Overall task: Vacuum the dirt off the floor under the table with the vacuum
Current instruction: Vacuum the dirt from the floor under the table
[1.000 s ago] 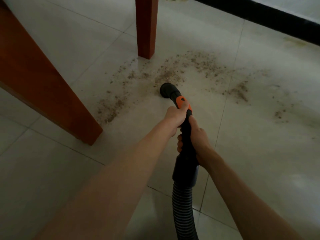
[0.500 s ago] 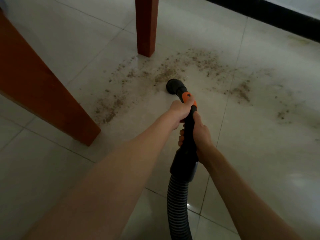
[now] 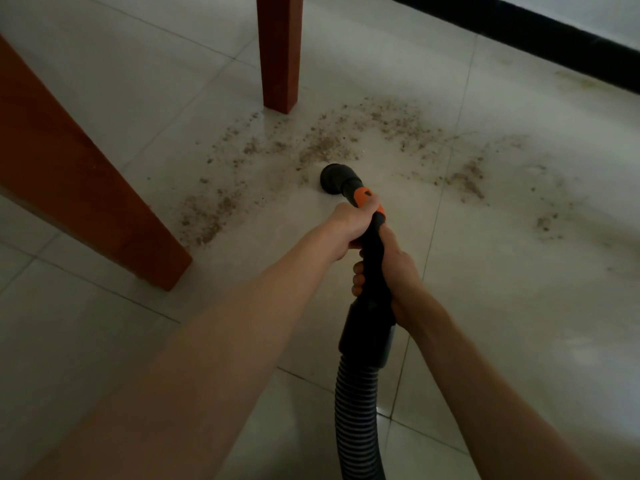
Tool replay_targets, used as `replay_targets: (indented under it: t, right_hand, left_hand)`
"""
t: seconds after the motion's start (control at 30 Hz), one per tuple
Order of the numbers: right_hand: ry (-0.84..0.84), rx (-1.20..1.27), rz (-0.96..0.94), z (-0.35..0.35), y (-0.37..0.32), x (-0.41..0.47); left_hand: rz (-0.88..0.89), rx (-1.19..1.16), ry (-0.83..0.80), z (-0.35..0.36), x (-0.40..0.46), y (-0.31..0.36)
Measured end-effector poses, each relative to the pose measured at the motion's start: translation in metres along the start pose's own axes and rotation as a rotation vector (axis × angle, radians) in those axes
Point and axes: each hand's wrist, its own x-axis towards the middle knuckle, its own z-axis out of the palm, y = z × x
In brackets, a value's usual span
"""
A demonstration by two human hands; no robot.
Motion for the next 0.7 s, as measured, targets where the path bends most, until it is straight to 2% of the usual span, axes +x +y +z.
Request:
replay_targets:
  t: [0.27, 0.5, 0.7]
  right_hand:
    - [0.064, 0.041, -0.02, 0.003, 0.006, -0.012]
    - [0.127, 0.185, -0.028, -0.026, 0.005, -0.011]
    - [0.127, 0.218, -0.052, -0.045, 0.002, -0.004]
  left_hand:
    - [-0.022, -0.005, -0.052, 0.003, -0.009, -0.001]
    - [-0.036, 0.053, -0.148, 0.043, -0.008, 0.004]
    - [-0.02, 0.067, -0.162, 0.064, -0.003, 0.008]
